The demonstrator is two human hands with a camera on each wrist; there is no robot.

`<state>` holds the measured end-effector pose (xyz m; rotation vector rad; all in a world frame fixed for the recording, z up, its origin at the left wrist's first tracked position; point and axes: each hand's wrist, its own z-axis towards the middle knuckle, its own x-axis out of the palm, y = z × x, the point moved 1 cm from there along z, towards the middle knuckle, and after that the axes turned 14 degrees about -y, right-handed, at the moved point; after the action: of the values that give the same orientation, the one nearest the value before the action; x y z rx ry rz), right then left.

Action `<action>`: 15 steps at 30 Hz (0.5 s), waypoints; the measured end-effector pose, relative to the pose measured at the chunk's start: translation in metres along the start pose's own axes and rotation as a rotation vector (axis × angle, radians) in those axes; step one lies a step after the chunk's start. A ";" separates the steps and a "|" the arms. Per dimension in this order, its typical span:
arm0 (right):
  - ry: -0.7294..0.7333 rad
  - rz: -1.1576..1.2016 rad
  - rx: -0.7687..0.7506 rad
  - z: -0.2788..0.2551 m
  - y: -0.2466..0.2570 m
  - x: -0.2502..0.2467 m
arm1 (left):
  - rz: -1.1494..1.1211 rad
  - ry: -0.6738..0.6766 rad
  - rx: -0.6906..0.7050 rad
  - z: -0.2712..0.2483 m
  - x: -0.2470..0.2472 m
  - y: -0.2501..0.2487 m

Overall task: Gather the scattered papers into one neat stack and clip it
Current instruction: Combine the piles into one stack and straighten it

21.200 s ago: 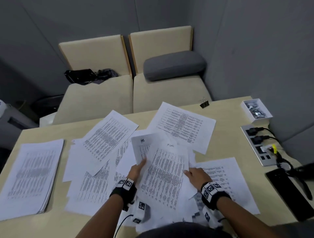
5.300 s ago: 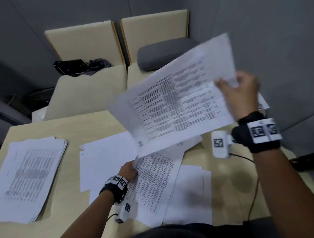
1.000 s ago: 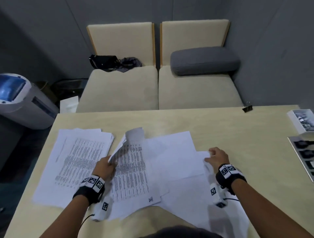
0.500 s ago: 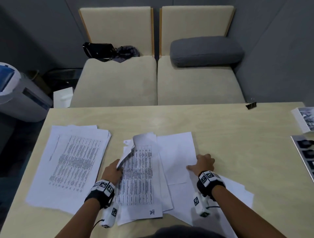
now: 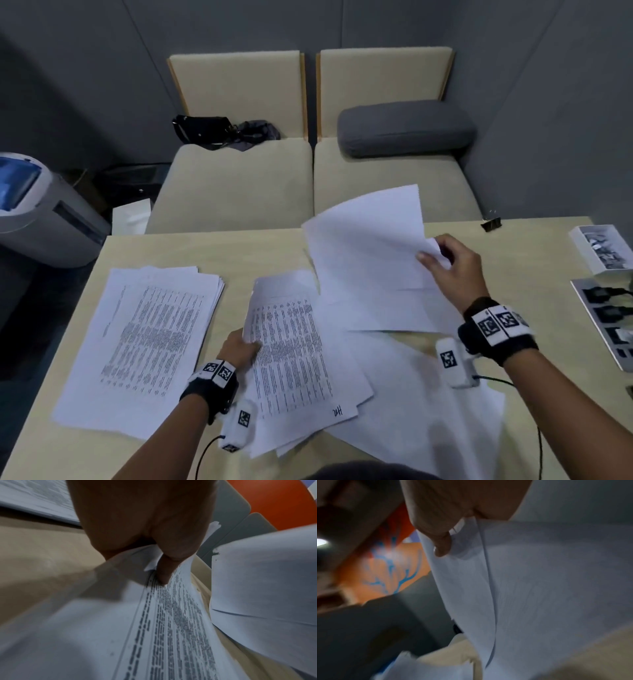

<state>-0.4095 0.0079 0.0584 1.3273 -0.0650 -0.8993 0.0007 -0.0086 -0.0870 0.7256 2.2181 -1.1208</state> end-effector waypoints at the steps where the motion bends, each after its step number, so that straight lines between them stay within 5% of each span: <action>1: 0.002 0.021 -0.119 -0.005 0.018 -0.001 | -0.026 0.000 -0.006 -0.002 0.003 -0.007; 5: 0.288 0.013 -0.531 -0.062 0.047 0.018 | -0.137 0.001 -0.008 -0.007 0.010 -0.036; 11: 0.794 -0.225 -0.624 -0.160 -0.021 0.071 | -0.406 0.048 -0.126 -0.012 0.012 -0.057; 15: 0.924 -0.317 -0.647 -0.179 -0.035 0.081 | -0.852 0.290 -0.312 -0.026 0.026 -0.053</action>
<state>-0.2798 0.1045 -0.0591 1.0274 1.0879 -0.4195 -0.0589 -0.0082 -0.0633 -0.2552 2.9703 -1.0084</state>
